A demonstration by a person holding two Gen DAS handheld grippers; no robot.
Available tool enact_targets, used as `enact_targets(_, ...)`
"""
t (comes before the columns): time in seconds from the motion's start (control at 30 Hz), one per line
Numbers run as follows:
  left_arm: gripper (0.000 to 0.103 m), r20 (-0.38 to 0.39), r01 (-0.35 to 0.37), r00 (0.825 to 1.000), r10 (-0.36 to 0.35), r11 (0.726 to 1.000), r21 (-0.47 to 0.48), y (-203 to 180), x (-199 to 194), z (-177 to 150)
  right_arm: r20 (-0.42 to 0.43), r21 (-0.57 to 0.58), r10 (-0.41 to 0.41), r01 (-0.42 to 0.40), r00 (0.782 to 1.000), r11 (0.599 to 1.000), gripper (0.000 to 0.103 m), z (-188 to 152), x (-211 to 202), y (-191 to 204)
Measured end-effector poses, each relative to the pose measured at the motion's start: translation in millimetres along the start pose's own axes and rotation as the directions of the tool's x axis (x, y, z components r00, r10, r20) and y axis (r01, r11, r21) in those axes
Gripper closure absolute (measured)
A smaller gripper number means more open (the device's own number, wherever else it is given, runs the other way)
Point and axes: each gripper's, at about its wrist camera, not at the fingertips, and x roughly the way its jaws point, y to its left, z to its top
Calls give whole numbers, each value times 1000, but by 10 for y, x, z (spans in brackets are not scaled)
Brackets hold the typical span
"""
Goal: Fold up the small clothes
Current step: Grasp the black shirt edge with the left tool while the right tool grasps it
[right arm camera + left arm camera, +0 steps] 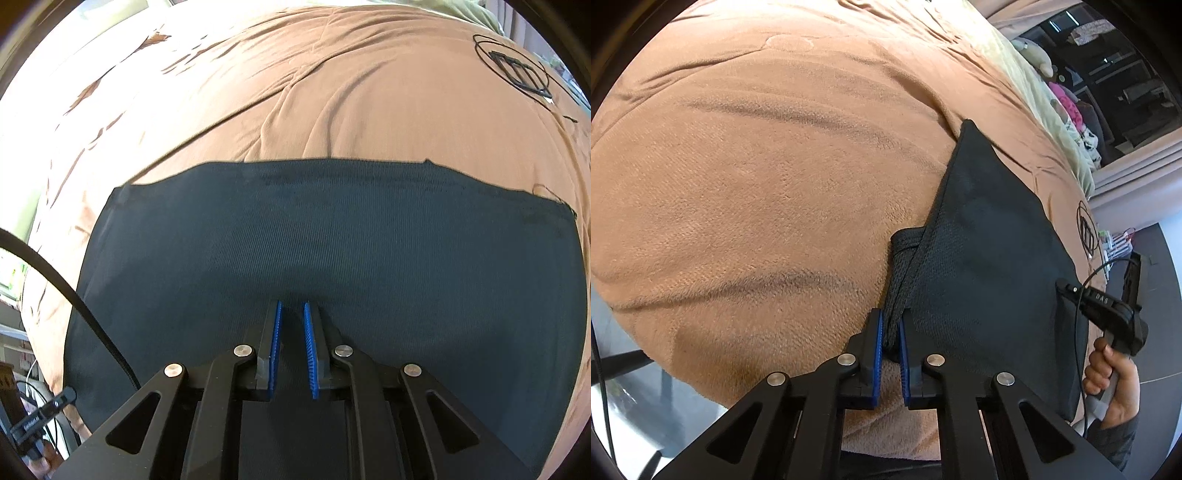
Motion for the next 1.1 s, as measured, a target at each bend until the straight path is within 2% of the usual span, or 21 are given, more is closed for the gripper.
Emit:
enact_targets(0.33,95,9,-23,1000,23,1000,-10,-48,-4,-28,17,-8,-10,10,1000,1000,94,278,206,-3)
enact_targets(0.57,95,9,-25,1000,25,1000,-7,-64,7,-31,24,15,17,-17,1000,1000,94,430,303,-75)
enact_targets(0.77,97,10,-19,1000,19,1000,-5,-77,10,-26,19,38,23,-24,1000,999,94,527,236,-138)
enact_targets(1.1,97,24,58,998,-58,998,-12,-29,-107,-2,-7,-58,58,-59,998,997,94,159,-250,148)
